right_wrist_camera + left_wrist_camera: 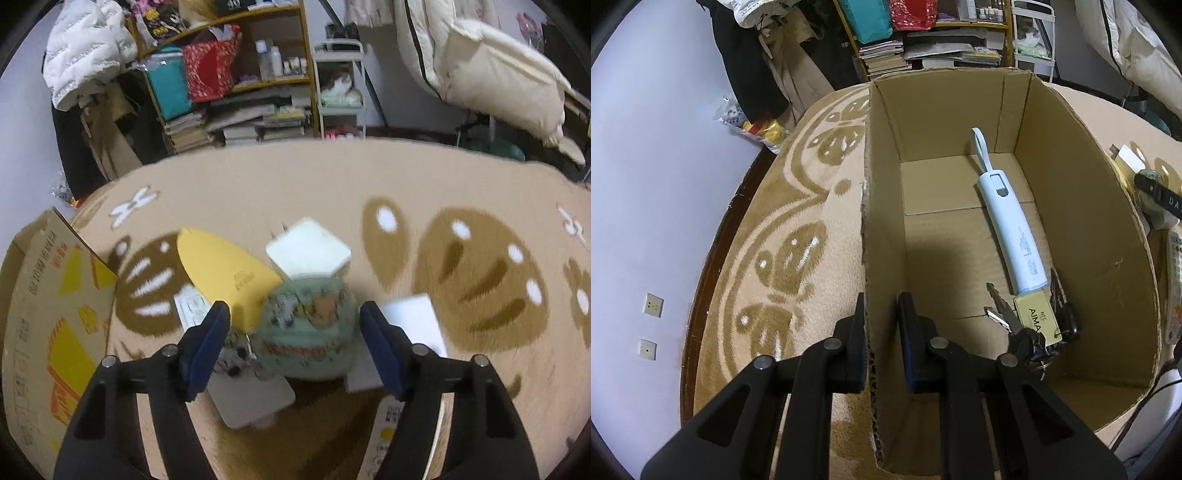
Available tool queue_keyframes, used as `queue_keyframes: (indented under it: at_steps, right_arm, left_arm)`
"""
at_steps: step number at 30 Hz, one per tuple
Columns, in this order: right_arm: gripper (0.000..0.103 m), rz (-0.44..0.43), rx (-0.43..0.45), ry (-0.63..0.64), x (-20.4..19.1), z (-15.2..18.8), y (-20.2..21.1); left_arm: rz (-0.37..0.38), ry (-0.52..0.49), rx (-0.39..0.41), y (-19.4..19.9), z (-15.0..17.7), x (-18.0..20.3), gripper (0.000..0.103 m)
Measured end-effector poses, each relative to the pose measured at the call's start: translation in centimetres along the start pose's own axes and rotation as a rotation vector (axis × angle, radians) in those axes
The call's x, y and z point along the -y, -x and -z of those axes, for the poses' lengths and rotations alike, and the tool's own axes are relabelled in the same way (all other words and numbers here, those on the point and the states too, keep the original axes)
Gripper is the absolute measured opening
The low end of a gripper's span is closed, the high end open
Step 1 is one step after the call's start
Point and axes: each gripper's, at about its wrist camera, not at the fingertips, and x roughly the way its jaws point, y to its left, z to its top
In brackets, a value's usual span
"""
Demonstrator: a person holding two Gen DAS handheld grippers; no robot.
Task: Organize rigid objects
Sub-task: 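Grasp the green Cheers cartoon case with the right gripper and lift, then carry the Cheers case into the box and open the right gripper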
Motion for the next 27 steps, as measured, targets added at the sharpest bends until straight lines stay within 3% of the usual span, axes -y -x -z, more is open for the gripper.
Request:
queue_keyframes:
  at_steps: [1, 2, 9, 27]
  right_arm:
    - [0.062, 0.023, 0.005, 0.01, 0.0, 0.1, 0.1]
    - [0.06, 0.045, 0.007, 0.021, -0.1, 0.2, 0.1]
    - [0.06, 0.012, 0.017, 0.031, -1.1, 0.3, 1.9]
    - [0.06, -0.277, 0.361, 0.178, -11.8, -0.9, 16.7]
  left_arm:
    - [-0.003, -0.004, 0.002, 0.0, 0.0, 0.1, 0.015]
    - [-0.007, -0.007, 0.004, 0.1, 0.1, 0.1, 0.015]
    - [-0.038, -0.036, 0.018, 0.3, 0.3, 0.8, 0.016]
    - [-0.052, -0.055, 0.024, 0.3, 0.3, 1.0, 0.016]
